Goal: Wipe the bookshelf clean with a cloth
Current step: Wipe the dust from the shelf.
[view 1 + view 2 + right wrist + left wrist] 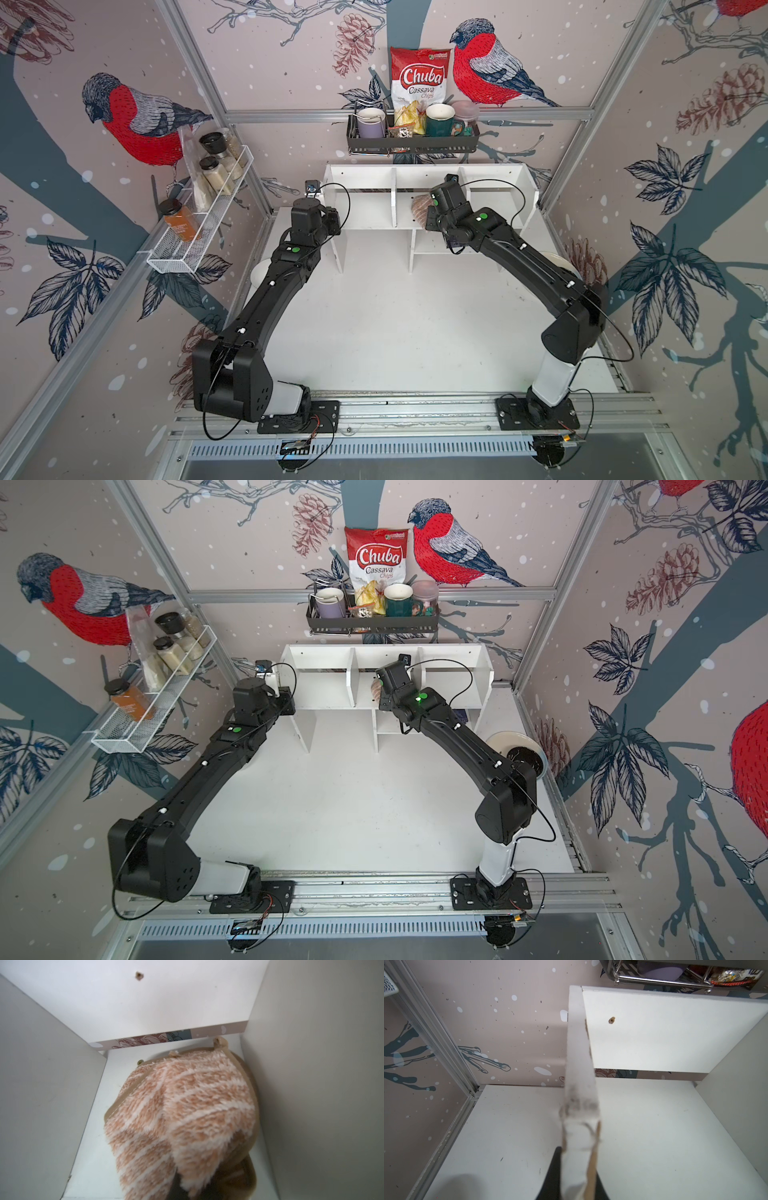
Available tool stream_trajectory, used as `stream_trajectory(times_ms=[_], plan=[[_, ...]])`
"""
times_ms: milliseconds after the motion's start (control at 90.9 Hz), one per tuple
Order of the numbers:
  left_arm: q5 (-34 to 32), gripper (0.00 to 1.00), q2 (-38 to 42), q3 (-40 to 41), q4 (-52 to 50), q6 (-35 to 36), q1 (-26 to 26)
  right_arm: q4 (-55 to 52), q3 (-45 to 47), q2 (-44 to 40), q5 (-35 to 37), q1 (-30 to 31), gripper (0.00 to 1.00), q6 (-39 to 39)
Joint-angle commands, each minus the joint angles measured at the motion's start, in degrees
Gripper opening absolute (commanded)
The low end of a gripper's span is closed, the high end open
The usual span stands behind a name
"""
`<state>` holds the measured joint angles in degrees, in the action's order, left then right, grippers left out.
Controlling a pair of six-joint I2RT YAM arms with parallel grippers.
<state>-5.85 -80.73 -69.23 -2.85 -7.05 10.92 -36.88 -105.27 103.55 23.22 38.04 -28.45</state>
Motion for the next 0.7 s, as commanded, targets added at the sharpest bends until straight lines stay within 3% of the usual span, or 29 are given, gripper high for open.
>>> stream_trajectory(times_ms=[0, 319, 528, 693], plan=[[5.87, 0.00, -0.66, 0.36, -4.72, -5.25, -0.11, -0.63, -1.64, 0.15, 1.31, -1.97, 0.00, -0.90], [5.51, 0.00, -0.67, 0.29, -4.97, -4.82, -0.11, -0.91, -12.70, 5.96, -2.85, -0.98, 0.00, -0.96], [5.40, 0.00, -0.39, 0.24, -5.16, -4.61, -0.11, -0.73, -7.85, 4.14, -3.63, 2.29, 0.00, -0.78], [6.09, 0.00, -0.39, -0.71, -6.07, -5.23, -0.11, -2.71, -4.03, -0.46, 3.55, 6.03, 0.00, 2.36]])
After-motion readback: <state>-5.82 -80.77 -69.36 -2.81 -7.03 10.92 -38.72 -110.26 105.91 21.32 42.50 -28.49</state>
